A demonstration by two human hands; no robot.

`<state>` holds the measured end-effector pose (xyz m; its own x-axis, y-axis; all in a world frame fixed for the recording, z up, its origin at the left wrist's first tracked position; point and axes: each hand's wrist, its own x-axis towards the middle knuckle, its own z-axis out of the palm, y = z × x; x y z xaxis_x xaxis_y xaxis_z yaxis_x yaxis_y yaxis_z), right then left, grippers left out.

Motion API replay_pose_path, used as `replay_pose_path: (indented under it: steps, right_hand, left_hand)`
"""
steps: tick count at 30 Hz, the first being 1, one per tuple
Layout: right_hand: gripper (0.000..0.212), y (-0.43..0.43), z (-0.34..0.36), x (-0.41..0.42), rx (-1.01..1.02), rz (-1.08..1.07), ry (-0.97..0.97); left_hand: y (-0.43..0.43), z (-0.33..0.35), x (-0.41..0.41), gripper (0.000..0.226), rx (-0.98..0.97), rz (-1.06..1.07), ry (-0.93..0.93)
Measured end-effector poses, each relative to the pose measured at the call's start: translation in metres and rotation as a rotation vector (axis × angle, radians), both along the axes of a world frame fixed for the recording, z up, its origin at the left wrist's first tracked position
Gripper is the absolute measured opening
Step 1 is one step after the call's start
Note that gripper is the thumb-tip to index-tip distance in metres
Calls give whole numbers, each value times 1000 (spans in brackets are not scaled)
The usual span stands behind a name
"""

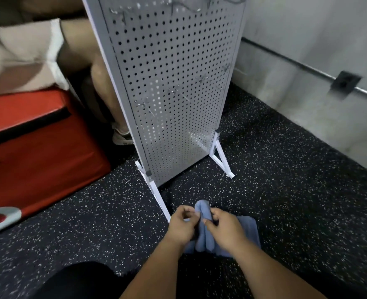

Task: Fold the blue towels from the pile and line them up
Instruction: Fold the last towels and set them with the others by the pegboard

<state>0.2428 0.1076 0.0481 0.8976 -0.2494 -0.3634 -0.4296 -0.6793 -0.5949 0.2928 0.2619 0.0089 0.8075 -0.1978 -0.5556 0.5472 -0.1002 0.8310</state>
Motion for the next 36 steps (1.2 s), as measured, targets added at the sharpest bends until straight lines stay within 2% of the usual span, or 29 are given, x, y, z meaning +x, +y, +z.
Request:
replay_pose_path:
  steps: [6, 11, 16, 19, 28, 36]
  right_hand:
    - [11, 0, 36, -11, -22, -81, -124]
    - [11, -5, 75, -17, -24, -140, -250]
    - [7, -7, 108, -19, -13, -145, -323]
    - [16, -5, 126, -18, 16, -141, -382]
    - [27, -16, 196, 1, -28, -90, -541]
    - [21, -53, 269, 35, -107, -107, -671]
  left_hand:
    - [-7, 53, -8, 11, -25, 16, -262]
    - [-11, 94, -15, 20, -46, -36, -421]
    - [-5, 126, -16, 25, 51, -78, -588]
    - [-6, 148, -16, 21, 102, -81, -692]
    - [-16, 225, 3, 27, 222, -38, -825]
    - [-49, 302, 43, 26, 283, -29, -929]
